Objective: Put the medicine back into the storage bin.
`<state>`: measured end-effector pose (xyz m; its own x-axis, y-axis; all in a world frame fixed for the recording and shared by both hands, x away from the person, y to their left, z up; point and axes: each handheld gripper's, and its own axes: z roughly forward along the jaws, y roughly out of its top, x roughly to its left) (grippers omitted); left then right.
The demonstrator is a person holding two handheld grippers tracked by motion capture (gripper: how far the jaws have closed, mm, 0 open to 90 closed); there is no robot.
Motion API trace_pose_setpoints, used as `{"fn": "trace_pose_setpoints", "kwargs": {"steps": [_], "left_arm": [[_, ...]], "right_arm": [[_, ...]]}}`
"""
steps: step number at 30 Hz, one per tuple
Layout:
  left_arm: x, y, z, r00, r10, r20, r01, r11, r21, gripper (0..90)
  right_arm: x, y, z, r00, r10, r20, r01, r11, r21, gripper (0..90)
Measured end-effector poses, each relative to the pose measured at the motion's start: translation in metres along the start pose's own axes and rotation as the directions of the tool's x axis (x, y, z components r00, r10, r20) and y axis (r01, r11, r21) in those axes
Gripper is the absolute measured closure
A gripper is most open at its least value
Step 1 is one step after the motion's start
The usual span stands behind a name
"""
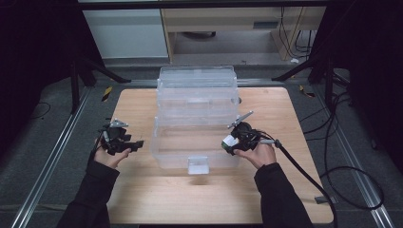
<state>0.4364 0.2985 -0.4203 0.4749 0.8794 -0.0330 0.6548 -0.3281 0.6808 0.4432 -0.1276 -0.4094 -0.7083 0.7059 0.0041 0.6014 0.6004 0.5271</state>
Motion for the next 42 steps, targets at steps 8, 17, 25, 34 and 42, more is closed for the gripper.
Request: {"fn": "trace_pose_setpoints", "kwargs": {"steps": [8, 17, 25, 34, 42], "left_arm": [[-0.004, 0.002, -0.003, 0.9999, 0.012, 0.008, -0.012, 0.9999, -0.011, 37.4], [-0.011, 0.009, -0.016, 0.9986, 0.043, 0.03, -0.041, 0.9972, -0.063, 40.7], [-0.028, 0.019, -0.03, 0.993, 0.105, 0.054, -0.099, 0.9897, -0.103, 42.8], [-0.064, 0.031, -0.036, 0.9652, 0.234, 0.118, -0.22, 0.9686, -0.116, 43.4], [-0.091, 0.037, -0.03, 0.9258, 0.337, 0.171, -0.326, 0.941, -0.091, 43.2]], "right_arm": [[0.001, 0.0, -0.005, 1.0, -0.008, -0.001, 0.008, 0.999, -0.044, 44.7], [-0.004, -0.006, -0.034, 0.9997, 0.001, 0.023, 0.002, 0.987, -0.16, 39.5], [-0.015, -0.024, -0.062, 0.9978, 0.027, 0.061, -0.011, 0.971, -0.239, 36.0], [-0.033, -0.053, -0.069, 0.9925, 0.085, 0.087, -0.062, 0.97, -0.236, 34.2], [-0.049, -0.074, -0.064, 0.9876, 0.126, 0.094, -0.102, 0.97, -0.221, 33.4]]}}
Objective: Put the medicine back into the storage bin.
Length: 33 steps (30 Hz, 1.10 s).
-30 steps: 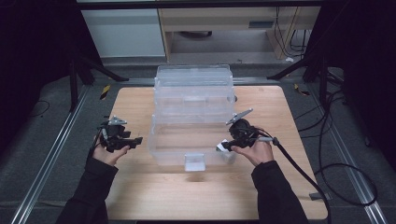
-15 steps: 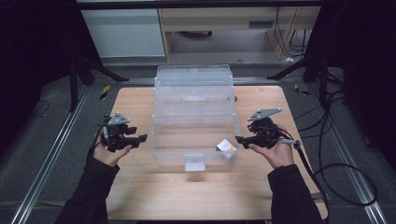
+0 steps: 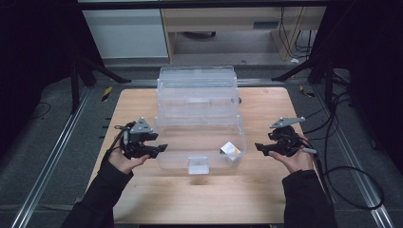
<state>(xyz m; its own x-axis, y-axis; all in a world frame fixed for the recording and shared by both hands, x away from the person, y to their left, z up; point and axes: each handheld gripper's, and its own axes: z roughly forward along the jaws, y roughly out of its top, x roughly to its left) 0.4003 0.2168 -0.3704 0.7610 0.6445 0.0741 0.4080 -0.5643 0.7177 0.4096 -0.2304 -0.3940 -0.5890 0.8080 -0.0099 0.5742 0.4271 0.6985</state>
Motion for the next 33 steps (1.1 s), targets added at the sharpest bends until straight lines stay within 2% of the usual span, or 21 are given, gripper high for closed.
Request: {"fn": "trace_pose_setpoints", "kwargs": {"steps": [3, 4, 11, 16, 18, 20, 23, 24, 25, 26, 27, 28, 30, 33], "left_arm": [[-0.003, 0.002, 0.004, 0.9998, 0.018, 0.011, -0.018, 0.9997, 0.015, 43.2], [-0.006, 0.004, 0.007, 0.999, 0.038, 0.023, -0.038, 0.9989, 0.026, 43.2], [-0.015, 0.012, 0.014, 0.9959, 0.072, 0.056, -0.074, 0.9966, 0.038, 43.1], [-0.022, 0.018, 0.019, 0.992, 0.1, 0.077, -0.104, 0.9935, 0.048, 43.0], [-0.025, 0.02, 0.024, 0.9882, 0.121, 0.094, -0.126, 0.9905, 0.055, 42.7], [-0.027, 0.021, 0.025, 0.9871, 0.127, 0.097, -0.133, 0.9892, 0.06, 42.7], [-0.03, 0.024, 0.032, 0.9822, 0.15, 0.114, -0.159, 0.9845, 0.075, 42.8], [-0.031, 0.025, 0.034, 0.9791, 0.16, 0.125, -0.171, 0.9822, 0.078, 42.8], [-0.032, 0.027, 0.036, 0.9768, 0.17, 0.13, -0.182, 0.9797, 0.084, 43.0], [-0.034, 0.03, 0.039, 0.9701, 0.192, 0.149, -0.206, 0.9744, 0.09, 43.1], [-0.034, 0.03, 0.039, 0.9701, 0.192, 0.149, -0.206, 0.9744, 0.09, 43.1], [-0.035, 0.032, 0.041, 0.9673, 0.196, 0.161, -0.212, 0.9735, 0.086, 43.1], [-0.036, 0.034, 0.045, 0.9606, 0.203, 0.19, -0.224, 0.97, 0.096, 43.2], [-0.037, 0.035, 0.053, 0.9559, 0.212, 0.203, -0.239, 0.9635, 0.12, 43.3]], "right_arm": [[-0.002, -0.003, 0.004, 1.0, 0.001, 0.006, -0.001, 1.0, 0.011, 33.2], [-0.004, -0.005, 0.007, 1.0, 0.0, 0.007, -0.001, 1.0, 0.024, 33.0], [-0.009, -0.013, 0.01, 0.9998, 0.011, 0.015, -0.012, 0.999, 0.04, 33.0], [-0.012, -0.021, 0.014, 0.9997, 0.01, 0.023, -0.011, 0.998, 0.058, 34.3], [-0.014, -0.027, 0.018, 0.9991, 0.013, 0.039, -0.017, 0.996, 0.086, 35.9], [-0.015, -0.029, 0.019, 0.999, 0.018, 0.04, -0.022, 0.995, 0.095, 35.9], [-0.017, -0.036, 0.02, 0.9989, 0.024, 0.04, -0.029, 0.993, 0.117, 36.7], [-0.017, -0.037, 0.02, 0.9991, 0.023, 0.037, -0.028, 0.993, 0.119, 40.8], [-0.017, -0.04, 0.021, 0.9995, 0.023, 0.02, -0.025, 0.991, 0.134, 40.5], [-0.017, -0.043, 0.022, 0.9998, 0.015, 0.016, -0.017, 0.99, 0.141, 40.6], [-0.017, -0.043, 0.022, 0.9998, 0.015, 0.016, -0.017, 0.99, 0.141, 40.6], [-0.017, -0.045, 0.024, 0.9998, 0.007, 0.018, -0.009, 0.989, 0.151, 40.3], [-0.017, -0.046, 0.023, 0.9998, 0.004, 0.022, -0.007, 0.989, 0.148, 40.9], [-0.017, -0.046, 0.02, 0.9995, -0.012, 0.029, 0.008, 0.992, 0.124, 42.5]]}}
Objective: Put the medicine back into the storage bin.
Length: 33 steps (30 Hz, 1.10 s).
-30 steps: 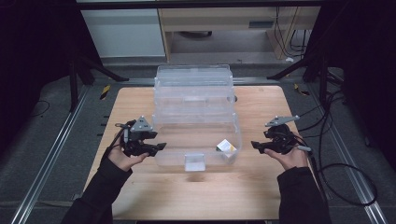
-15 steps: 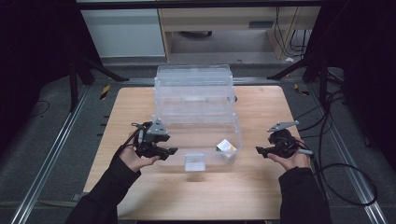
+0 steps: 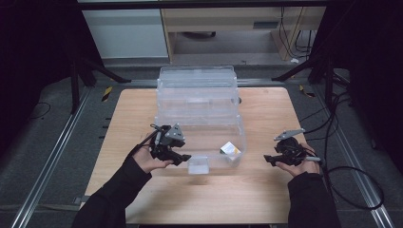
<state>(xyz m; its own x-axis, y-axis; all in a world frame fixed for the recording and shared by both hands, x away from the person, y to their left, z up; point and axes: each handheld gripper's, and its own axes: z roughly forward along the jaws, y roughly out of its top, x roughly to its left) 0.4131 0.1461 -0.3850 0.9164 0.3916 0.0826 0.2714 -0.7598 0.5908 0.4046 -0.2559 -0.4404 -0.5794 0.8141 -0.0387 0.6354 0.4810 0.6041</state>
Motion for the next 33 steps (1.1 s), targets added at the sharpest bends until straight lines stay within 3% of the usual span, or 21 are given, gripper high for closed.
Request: {"fn": "trace_pose_setpoints", "kwargs": {"steps": [3, 7, 15, 22, 33], "left_arm": [[0.0, 0.004, 0.007, 0.9997, 0.012, 0.021, -0.012, 0.9998, 0.017, 44.1], [-0.003, 0.009, 0.02, 0.9971, 0.04, 0.064, -0.043, 0.9981, 0.045, 44.6], [-0.006, 0.011, 0.034, 0.9928, 0.055, 0.107, -0.066, 0.9929, 0.1, 50.6], [-0.01, 0.012, 0.042, 0.9912, 0.077, 0.108, -0.091, 0.987, 0.132, 56.3], [-0.007, 0.011, 0.042, 0.9926, 0.07, 0.099, -0.083, 0.9878, 0.132, 67.3]], "right_arm": [[-0.001, -0.001, -0.002, 0.9996, -0.023, 0.014, 0.024, 0.999, -0.027, 44.3], [-0.001, -0.002, -0.001, 0.9999, -0.014, 0.006, 0.014, 1.0, -0.014, 44.6], [0.001, -0.001, 0.005, 0.9999, -0.008, -0.014, 0.009, 1.0, 0.011, 43.7], [0.002, 0.002, 0.005, 0.9997, -0.017, -0.016, 0.017, 1.0, 0.009, 43.1], [0.003, 0.003, 0.008, 0.9995, -0.026, -0.021, 0.026, 0.999, 0.02, 43.3]]}}
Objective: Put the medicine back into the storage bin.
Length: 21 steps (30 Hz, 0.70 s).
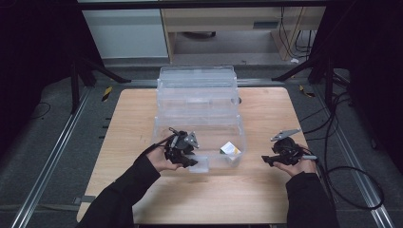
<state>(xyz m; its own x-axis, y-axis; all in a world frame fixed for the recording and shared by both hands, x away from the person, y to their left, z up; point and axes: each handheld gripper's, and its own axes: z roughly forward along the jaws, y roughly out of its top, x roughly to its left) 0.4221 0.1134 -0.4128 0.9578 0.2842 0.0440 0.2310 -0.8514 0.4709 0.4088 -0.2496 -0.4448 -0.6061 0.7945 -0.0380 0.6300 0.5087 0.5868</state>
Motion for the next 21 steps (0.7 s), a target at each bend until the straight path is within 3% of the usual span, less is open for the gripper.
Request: {"fn": "trace_pose_setpoints", "kwargs": {"steps": [5, 10, 13, 21], "left_arm": [[-0.001, -0.001, -0.001, 1.0, 0.001, 0.006, -0.001, 1.0, -0.004, 67.8], [-0.001, -0.004, -0.003, 0.9995, 0.006, 0.032, -0.006, 1.0, -0.005, 69.2], [-0.003, -0.005, -0.003, 0.9994, 0.012, 0.033, -0.012, 0.9999, -0.001, 69.3], [-0.003, -0.007, -0.004, 0.9984, 0.026, 0.05, -0.026, 0.9997, -0.001, 70.0]], "right_arm": [[0.0, 0.001, -0.003, 1.0, -0.003, 0.002, 0.003, 1.0, -0.017, 43.3], [0.0, 0.009, -0.013, 1.0, -0.008, 0.001, 0.008, 0.997, -0.082, 43.5], [0.0, 0.013, -0.017, 0.9999, -0.01, -0.005, 0.009, 0.996, -0.093, 43.3], [0.001, 0.031, -0.033, 0.9991, -0.02, -0.037, 0.013, 0.983, -0.181, 42.3]]}}
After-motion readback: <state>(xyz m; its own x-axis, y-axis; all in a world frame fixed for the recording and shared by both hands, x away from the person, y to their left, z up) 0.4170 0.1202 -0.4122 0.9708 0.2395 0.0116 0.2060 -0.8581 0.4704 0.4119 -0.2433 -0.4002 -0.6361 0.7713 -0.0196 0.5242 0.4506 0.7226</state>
